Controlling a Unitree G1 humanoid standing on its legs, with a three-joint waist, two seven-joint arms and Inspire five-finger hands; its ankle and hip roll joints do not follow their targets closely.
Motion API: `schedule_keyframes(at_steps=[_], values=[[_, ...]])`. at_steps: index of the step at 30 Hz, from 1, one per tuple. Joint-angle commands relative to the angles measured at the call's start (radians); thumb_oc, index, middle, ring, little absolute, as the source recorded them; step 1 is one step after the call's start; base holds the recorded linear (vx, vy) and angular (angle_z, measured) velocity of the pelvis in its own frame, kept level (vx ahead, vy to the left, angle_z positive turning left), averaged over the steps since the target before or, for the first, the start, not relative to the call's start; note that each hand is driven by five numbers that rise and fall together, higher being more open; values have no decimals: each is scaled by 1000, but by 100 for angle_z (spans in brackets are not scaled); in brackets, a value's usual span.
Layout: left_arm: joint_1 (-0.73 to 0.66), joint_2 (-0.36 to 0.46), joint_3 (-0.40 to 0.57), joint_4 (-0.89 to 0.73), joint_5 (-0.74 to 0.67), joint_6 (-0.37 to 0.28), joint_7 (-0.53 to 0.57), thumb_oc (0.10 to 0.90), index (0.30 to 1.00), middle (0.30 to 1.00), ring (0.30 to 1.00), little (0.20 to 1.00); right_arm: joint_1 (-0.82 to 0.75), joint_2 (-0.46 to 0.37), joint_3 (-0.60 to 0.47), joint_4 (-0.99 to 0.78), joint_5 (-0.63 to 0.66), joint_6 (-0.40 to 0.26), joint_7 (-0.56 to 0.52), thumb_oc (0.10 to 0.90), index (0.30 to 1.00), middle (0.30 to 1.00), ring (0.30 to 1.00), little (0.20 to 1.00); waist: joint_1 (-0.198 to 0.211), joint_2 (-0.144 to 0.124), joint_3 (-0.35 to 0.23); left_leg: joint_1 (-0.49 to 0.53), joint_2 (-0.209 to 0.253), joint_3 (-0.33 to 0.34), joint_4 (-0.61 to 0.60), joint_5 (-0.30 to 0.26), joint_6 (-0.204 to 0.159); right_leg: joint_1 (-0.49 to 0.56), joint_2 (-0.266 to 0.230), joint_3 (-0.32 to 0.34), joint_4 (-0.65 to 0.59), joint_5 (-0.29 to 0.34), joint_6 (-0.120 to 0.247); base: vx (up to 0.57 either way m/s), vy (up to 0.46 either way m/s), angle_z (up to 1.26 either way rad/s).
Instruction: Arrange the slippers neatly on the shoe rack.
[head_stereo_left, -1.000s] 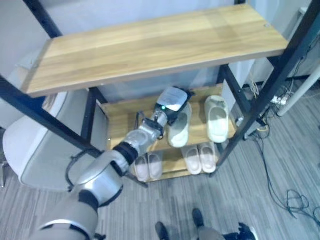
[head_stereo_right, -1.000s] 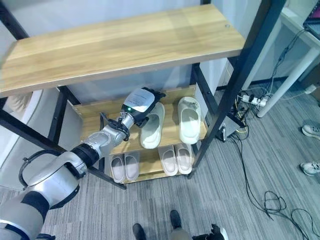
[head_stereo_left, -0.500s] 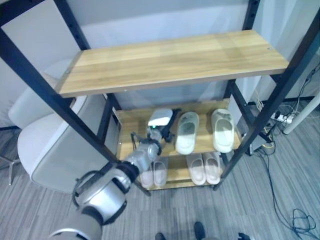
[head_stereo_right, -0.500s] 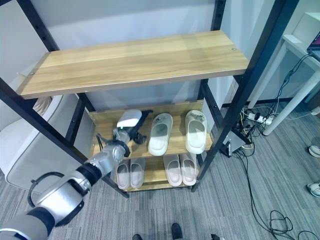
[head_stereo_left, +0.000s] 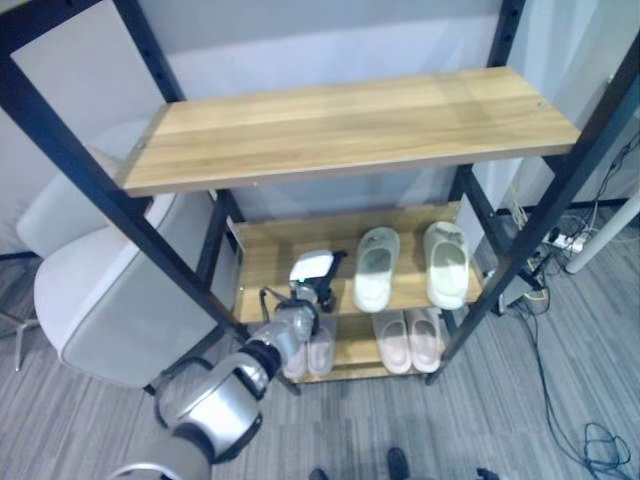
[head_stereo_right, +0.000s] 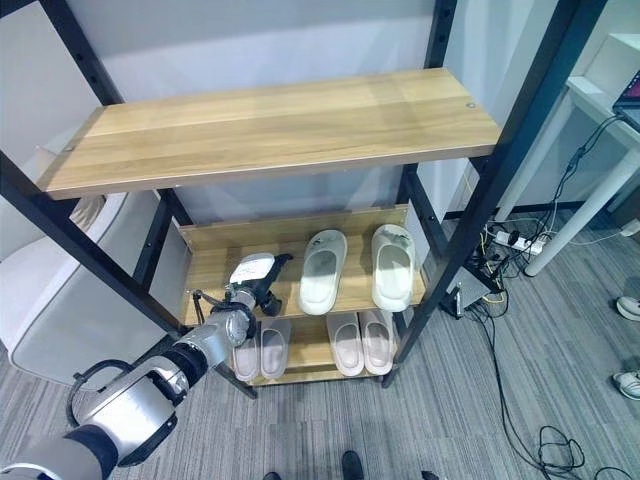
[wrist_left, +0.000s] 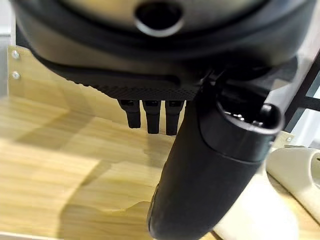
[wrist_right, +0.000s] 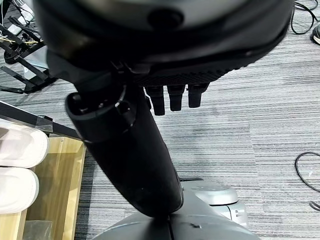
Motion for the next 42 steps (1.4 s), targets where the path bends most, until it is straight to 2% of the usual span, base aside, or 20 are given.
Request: schedule_keyframes(at_steps=[1, 12, 20, 22, 29, 34, 42], values=[[-241, -50, 57, 113, -25, -38, 25, 800, 900, 900, 900, 900, -16, -18, 26, 50, 32, -14, -10, 800, 900, 900, 900, 900, -6, 4, -22, 31, 24, -30, -6, -98, -49, 4, -38, -87, 11, -60, 73, 3, -13, -7], [-294, -153, 9, 90, -27, -52, 3, 800, 900, 900, 900, 900, -28, -36, 25, 49, 31, -16, -15, 800, 900, 900, 900, 900, -32, 29, -3, 24, 31, -10, -6, -98, -52, -20, -34, -61, 14, -59, 71, 19, -11, -9], [-328, -190, -9, 141, -14, -43, -5, 800, 900, 900, 900, 900, -39, -44, 33, 48, 34, -23, -19, 800, 900, 900, 900, 900, -51, 42, 4, 23, 38, 5, -6, -98, -54, -37, -28, -41, 17, -59, 70, 23, -9, -5], [-337, -197, 3, 202, -25, -28, -5, 800, 900, 900, 900, 900, -39, -44, 41, 52, 31, -22, -15, 800, 900, 900, 900, 900, -60, 41, -3, 22, 42, 12, -6, -98, -56, -40, -25, -39, 16, -57, 68, 50, -16, -3], [-353, -178, 37, 272, -48, -6, 0, 800, 900, 900, 900, 900, -34, -43, 58, 50, 18, -21, -9, 800, 900, 900, 900, 900, -66, 33, -16, 28, 47, 13, -6, -100, -59, -37, -21, -39, 13, -57, 66, 34, -18, -5], [-387, -119, 52, 269, -49, -4, 17, 800, 900, 900, 900, 900, -21, -43, 62, 48, 13, -24, -3, 800, 900, 900, 900, 900, -63, 25, -26, 33, 47, 11, -6, -101, -60, -28, -20, -45, 12, -59, 66, 6, -4, 0], [-364, -79, 105, 218, -171, -28, 31, 800, 900, 900, 900, 900, -29, -27, 56, 50, 28, -21, 5, 800, 900, 900, 900, 900, -41, 12, -31, 42, 44, -5, -6, -100, -59, -6, -19, -65, 10, -65, 65, -4, -1, 0]])
